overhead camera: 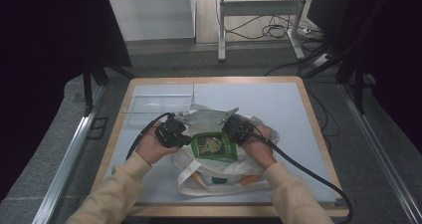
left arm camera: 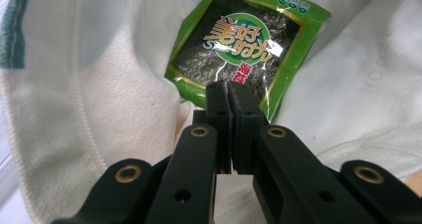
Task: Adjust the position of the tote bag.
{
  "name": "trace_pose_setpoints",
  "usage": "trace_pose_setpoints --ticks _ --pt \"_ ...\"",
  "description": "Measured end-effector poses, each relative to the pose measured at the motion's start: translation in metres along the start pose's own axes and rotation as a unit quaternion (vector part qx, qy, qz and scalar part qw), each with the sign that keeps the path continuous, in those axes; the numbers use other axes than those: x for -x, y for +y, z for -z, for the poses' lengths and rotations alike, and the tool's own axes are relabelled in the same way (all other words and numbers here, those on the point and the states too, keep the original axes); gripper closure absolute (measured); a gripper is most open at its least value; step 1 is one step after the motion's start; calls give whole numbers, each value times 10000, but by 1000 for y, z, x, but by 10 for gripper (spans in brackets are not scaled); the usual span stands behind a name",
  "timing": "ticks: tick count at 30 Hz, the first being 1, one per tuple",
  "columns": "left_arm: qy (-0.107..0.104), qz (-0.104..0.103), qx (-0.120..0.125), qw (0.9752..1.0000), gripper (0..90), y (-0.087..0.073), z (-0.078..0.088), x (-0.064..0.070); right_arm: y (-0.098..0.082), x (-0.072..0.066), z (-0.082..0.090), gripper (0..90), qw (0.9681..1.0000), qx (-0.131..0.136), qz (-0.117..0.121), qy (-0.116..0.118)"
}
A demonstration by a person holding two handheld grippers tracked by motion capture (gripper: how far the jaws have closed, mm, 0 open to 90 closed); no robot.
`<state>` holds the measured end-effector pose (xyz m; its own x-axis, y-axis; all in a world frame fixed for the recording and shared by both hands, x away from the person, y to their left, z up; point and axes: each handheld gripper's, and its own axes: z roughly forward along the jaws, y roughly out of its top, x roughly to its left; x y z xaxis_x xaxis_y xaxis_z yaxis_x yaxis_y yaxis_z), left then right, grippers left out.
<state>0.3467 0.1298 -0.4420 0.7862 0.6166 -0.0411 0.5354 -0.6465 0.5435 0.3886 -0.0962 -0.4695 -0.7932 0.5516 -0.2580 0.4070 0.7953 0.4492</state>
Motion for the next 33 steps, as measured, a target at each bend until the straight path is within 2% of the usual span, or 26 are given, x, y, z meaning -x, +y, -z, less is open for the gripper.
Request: trace_pose_setpoints --ticks 5,11,17,22,25,29,33 --pt "-19 -44 -55 10000 897 1 -1 1 -1 6 -12 889 9996 -226 -94 -134" --pt "-69 -90 -138 9998 897 -2 -1 0 2 15 -19 889 9983 -126 -403 -405" --pt "-79 -82 -134 9998 897 -3 0 -1 3 21 -26 889 9967 -143 -507 -612" --pt "-80 -72 -127 9999 897 -3 -1 -2 3 22 -26 888 9969 -126 -513 -589" --pt "-47 -35 -23 10000 899 -3 -1 -2 3 18 -20 889 9977 -63 -439 -522" --pt "-63 -35 13 10000 900 -3 -1 -2 3 12 -5 889 9986 181 -351 -365" --pt "-59 -18 90 9999 899 -3 3 -2 2 9 12 889 9988 319 -325 -164"
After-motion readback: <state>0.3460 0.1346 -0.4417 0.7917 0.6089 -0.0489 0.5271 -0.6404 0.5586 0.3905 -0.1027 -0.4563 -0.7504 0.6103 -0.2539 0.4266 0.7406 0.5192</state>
